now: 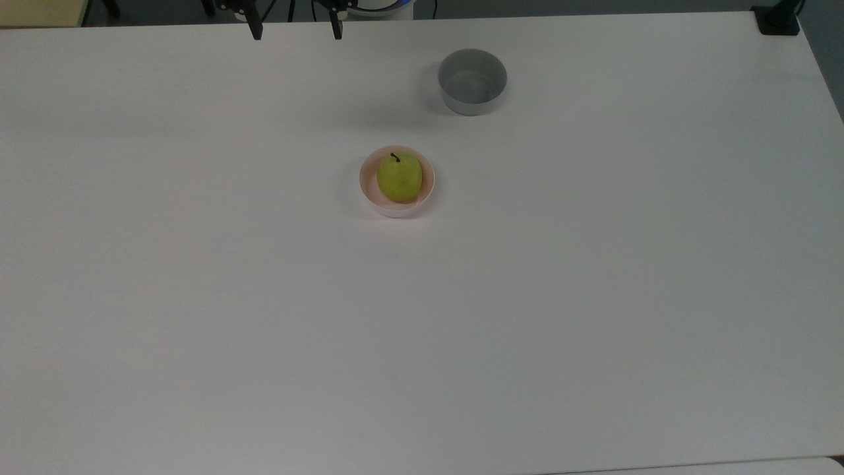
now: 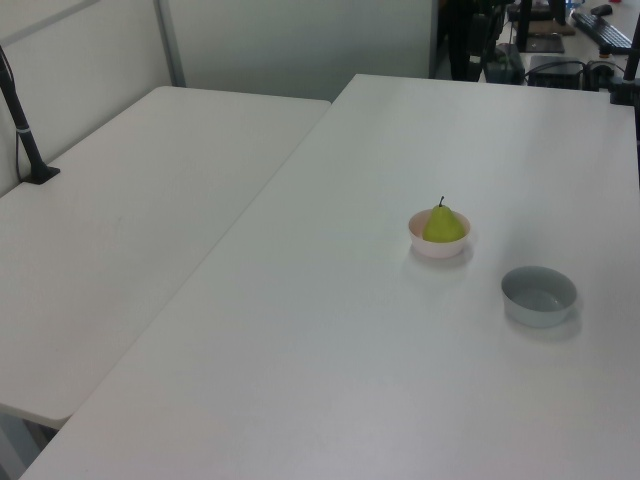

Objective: Pick up a pear from the bowl

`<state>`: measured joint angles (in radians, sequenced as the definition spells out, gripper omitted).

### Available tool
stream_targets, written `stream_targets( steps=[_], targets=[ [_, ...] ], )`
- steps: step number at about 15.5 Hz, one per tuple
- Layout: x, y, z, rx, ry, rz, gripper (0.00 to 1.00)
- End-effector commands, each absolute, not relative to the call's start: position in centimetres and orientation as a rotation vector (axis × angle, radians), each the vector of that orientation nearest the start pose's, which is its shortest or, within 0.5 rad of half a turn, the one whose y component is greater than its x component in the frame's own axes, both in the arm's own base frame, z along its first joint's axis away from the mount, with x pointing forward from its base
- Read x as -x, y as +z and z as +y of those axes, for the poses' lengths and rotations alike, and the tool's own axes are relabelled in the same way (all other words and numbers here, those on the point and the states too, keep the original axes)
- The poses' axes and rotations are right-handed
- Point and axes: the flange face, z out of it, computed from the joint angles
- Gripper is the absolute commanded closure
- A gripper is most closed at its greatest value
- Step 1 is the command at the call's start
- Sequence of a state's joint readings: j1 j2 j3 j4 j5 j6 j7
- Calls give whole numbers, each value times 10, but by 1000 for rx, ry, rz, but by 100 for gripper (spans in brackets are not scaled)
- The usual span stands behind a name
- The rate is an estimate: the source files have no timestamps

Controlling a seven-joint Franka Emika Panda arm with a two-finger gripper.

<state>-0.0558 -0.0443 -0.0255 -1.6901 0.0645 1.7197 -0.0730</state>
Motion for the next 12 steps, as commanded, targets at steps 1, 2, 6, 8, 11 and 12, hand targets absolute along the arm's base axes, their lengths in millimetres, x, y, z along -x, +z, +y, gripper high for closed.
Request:
stream_targets(
  steps=[1, 2, 6, 8, 11, 12],
  targets=[
    [-550, 610, -36, 3066, -112, 21, 0],
    [-550, 610, -36, 3066, -115, 19, 0],
    [-550, 610, -37, 3065, -115, 23, 0],
    [-550, 610, -36, 3065, -115, 21, 0],
    [-550, 610, -39, 3063, -115, 26, 0],
    [-550, 610, -40, 3062, -115, 33, 0]
  ],
)
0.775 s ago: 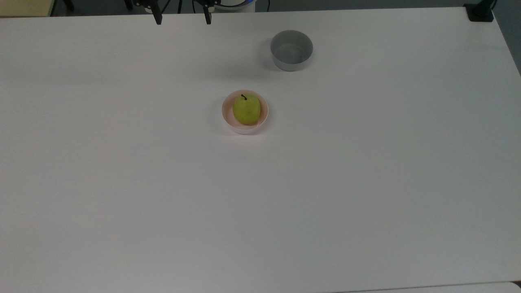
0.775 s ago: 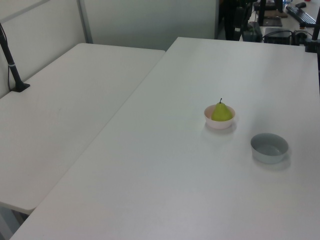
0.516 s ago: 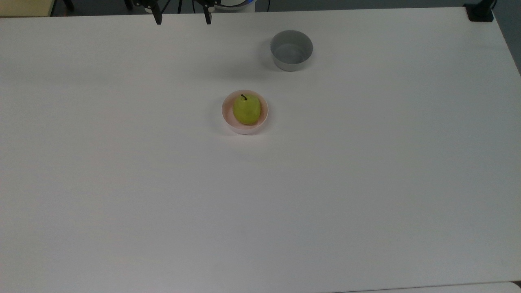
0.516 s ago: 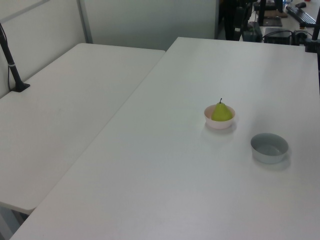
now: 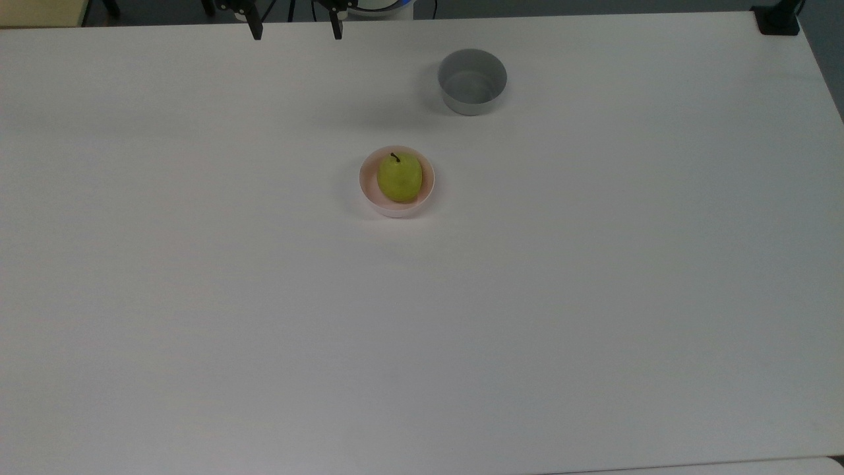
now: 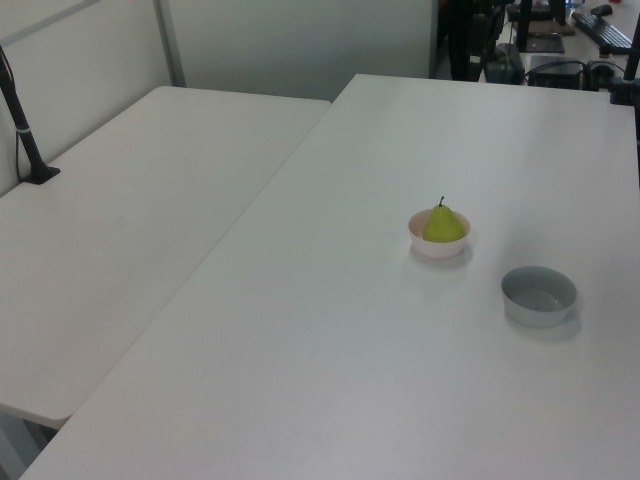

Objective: Pick up a pear from the bowl

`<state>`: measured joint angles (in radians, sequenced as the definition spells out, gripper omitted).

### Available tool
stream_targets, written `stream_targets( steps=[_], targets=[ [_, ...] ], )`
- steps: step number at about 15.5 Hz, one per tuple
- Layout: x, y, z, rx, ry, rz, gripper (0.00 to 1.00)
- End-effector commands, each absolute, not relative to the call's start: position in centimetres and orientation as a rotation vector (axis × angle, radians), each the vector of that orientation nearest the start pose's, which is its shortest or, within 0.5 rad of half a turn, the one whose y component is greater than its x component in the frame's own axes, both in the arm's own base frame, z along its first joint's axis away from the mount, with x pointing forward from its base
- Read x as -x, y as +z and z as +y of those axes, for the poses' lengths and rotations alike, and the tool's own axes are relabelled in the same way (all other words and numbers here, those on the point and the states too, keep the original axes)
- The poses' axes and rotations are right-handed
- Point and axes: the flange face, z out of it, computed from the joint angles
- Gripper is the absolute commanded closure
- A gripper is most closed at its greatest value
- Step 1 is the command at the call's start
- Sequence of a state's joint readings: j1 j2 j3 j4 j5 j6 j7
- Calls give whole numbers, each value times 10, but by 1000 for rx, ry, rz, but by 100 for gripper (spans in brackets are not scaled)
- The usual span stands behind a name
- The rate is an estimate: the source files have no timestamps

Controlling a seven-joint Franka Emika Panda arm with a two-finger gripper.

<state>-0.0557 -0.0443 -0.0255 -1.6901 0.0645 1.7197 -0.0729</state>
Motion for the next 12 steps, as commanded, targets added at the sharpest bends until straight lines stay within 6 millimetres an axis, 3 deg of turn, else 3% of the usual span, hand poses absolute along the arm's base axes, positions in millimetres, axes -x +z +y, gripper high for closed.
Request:
stream_targets(
  steps=[1, 6, 12],
  targets=[
    [-550, 611, -41, 3062, -118, 36, 0],
    [-551, 608, -43, 3070, -113, -28, 0],
    [-550, 603, -34, 3059, -93, -388, 0]
  ],
)
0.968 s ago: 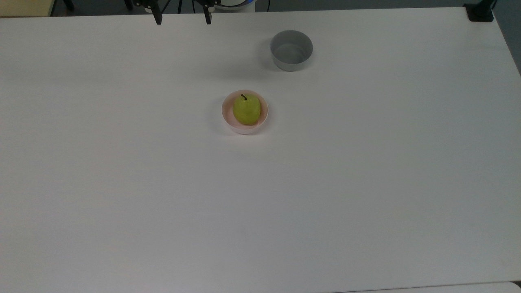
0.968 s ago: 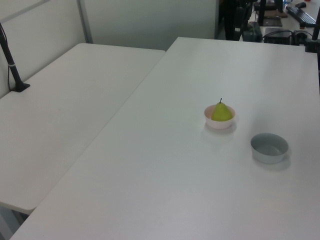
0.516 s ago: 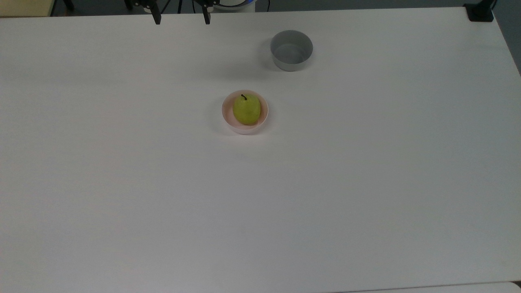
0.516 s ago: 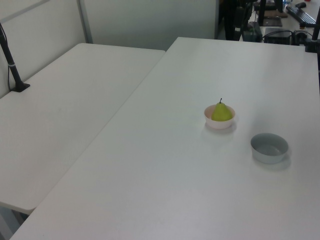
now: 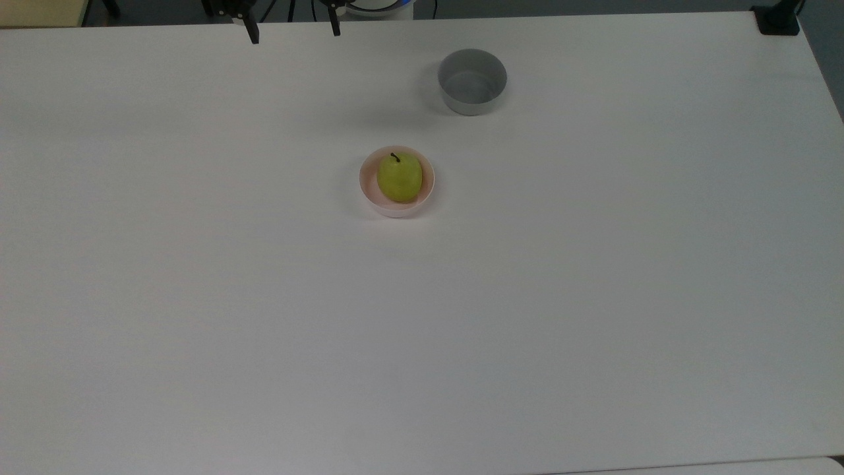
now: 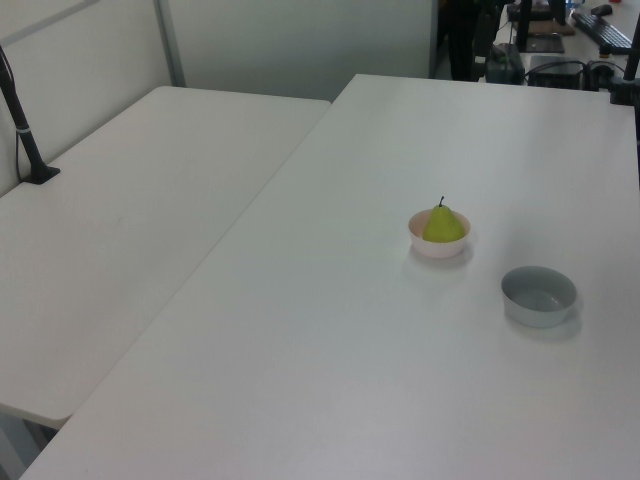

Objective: Pick up a pear from the bowl

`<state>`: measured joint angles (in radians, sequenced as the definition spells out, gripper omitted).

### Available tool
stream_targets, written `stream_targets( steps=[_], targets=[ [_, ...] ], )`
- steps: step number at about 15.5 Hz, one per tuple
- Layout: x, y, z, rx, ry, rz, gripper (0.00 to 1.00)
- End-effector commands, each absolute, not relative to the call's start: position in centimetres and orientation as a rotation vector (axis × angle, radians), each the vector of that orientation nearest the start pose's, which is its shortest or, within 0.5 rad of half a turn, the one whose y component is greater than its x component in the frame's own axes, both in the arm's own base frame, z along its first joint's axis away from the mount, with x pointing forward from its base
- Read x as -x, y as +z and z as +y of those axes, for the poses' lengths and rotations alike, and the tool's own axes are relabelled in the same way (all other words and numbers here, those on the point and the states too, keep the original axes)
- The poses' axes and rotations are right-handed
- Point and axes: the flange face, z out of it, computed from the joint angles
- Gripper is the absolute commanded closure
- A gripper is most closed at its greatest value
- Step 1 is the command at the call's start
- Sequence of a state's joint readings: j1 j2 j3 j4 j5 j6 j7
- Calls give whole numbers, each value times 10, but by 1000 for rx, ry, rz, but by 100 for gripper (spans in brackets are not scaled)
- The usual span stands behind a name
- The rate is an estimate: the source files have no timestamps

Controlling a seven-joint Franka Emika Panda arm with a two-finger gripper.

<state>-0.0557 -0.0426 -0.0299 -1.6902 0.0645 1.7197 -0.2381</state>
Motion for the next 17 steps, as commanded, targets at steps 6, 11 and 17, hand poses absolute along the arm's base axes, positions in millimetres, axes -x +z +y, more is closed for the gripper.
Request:
stream_targets(
  steps=[6, 11, 17],
  targets=[
    [-563, 563, 13, 3112, 10, -560, 0],
    [-568, 514, 41, 3111, 30, -575, 0],
    [-573, 454, 57, 3120, -1, -500, 0]
  ],
)
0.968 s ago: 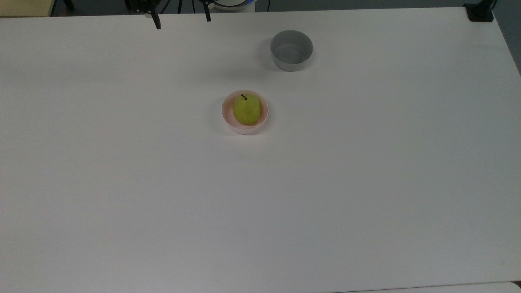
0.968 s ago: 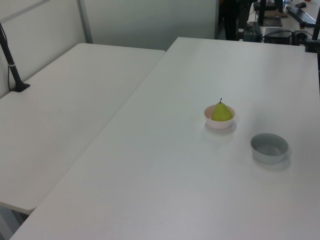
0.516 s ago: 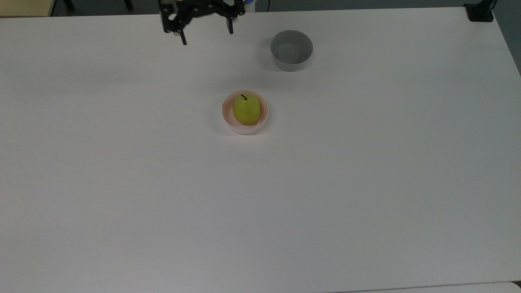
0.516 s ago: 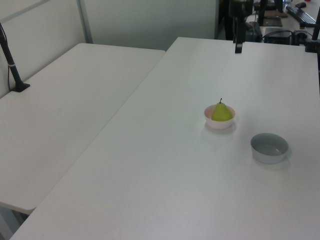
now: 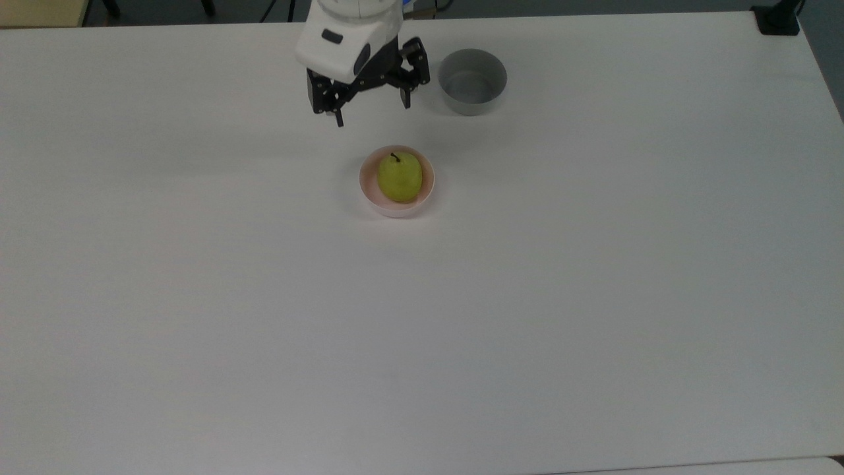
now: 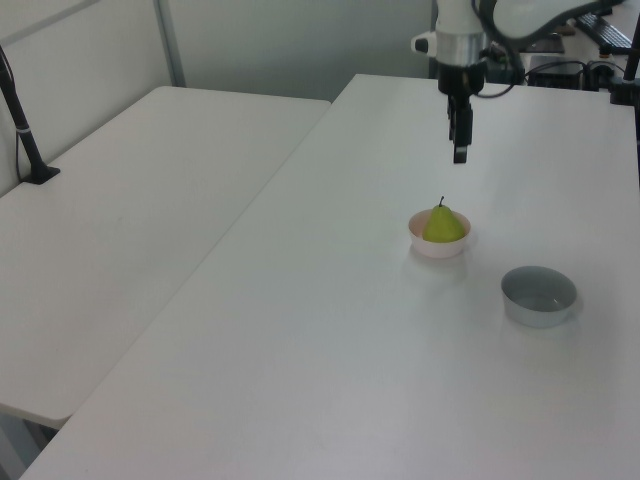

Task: Pick up a pear from the bowl
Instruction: 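Lower the open gripper over the green pear in the pink bowl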

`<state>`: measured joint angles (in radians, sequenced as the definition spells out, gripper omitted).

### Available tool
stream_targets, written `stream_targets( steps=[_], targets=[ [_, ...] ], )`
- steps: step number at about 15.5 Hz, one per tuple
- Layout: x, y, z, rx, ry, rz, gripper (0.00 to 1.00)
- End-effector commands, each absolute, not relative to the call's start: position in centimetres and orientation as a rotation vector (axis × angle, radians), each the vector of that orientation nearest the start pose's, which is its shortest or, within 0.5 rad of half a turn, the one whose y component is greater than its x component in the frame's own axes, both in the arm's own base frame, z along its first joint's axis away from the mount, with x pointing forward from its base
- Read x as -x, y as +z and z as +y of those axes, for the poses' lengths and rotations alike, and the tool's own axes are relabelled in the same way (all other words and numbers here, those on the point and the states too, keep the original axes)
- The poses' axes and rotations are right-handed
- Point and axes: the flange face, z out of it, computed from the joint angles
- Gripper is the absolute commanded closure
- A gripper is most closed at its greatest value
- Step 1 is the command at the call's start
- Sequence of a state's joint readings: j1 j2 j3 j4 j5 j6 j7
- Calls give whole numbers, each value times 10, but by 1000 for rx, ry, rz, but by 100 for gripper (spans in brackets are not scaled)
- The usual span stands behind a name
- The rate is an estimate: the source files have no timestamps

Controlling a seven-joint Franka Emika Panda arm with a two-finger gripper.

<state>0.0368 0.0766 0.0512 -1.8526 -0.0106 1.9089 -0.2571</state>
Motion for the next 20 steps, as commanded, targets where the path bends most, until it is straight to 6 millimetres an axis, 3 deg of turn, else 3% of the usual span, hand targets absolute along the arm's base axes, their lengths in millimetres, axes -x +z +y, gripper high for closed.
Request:
stream_targets(
  steps=[1, 7, 14, 20],
  targets=[
    [-572, 446, 60, 3118, -4, -502, 0],
    [-576, 401, 82, 3117, 4, -457, 0],
    [-580, 376, 83, 3120, 16, -449, 0],
    [-585, 351, 85, 3132, -2, -464, 10]
  ],
)
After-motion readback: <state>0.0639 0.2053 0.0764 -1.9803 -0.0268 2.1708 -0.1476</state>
